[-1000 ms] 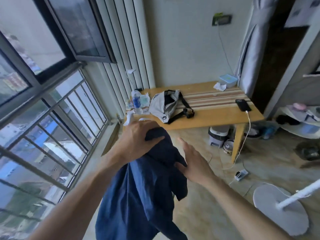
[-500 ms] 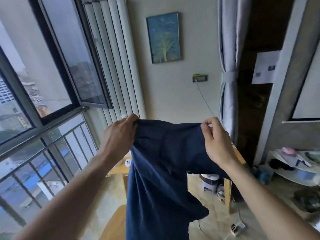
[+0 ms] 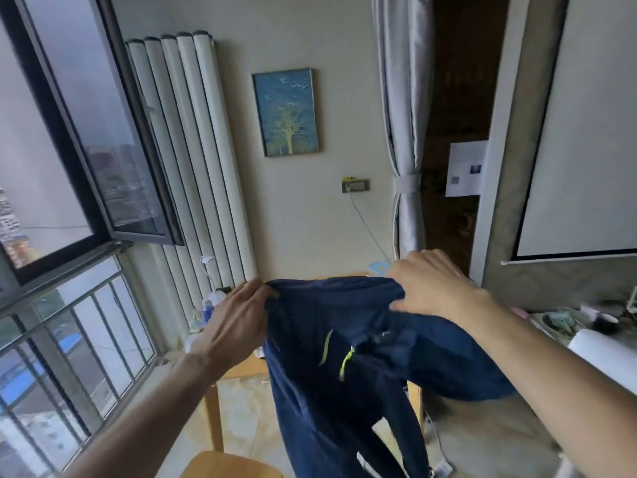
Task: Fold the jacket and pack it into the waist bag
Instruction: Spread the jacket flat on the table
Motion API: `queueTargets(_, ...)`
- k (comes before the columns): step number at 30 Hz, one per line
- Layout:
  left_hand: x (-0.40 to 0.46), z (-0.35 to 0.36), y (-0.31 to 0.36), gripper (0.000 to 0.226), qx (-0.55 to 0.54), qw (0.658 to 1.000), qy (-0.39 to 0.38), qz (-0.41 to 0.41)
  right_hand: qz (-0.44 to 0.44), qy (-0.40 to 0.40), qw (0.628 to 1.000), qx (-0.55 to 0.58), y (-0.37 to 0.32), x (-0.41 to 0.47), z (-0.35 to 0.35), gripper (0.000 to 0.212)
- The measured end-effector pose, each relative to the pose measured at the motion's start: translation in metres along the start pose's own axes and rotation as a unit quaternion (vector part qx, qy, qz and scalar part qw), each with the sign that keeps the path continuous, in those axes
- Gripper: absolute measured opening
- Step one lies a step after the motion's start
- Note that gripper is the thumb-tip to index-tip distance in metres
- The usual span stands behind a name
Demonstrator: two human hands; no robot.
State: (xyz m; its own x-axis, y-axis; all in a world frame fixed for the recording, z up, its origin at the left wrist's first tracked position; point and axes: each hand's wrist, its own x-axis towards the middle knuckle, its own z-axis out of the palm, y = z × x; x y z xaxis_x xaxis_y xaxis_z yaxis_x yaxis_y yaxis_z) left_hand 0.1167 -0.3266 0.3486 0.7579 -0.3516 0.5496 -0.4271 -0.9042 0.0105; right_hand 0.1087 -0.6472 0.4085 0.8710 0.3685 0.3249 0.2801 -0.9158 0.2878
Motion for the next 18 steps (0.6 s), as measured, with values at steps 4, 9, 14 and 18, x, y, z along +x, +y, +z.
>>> queueTargets(4,0.006,0.005,0.011,0.022,-0.029,0.999,-0.005,-0.021,0.139,0.035,0.989,-0.047,0.016,-0.003,-0.011,0.019)
queueTargets(9,0.005,0.006,0.018,0.071,0.062,0.996,-0.056,0.012,0.348,0.058,0.906,0.234,0.039,-0.006,-0.009,0.019)
queueTargets(14,0.014,0.011,0.032,0.068,0.077,0.996,-0.035,0.029,0.354,0.149,0.615,0.689,0.031,0.002,-0.004,0.036)
queueTargets(18,0.024,0.017,0.025,0.078,0.028,0.999,-0.029,-0.036,0.237,0.236,0.742,0.581,0.033,0.002,0.013,0.044)
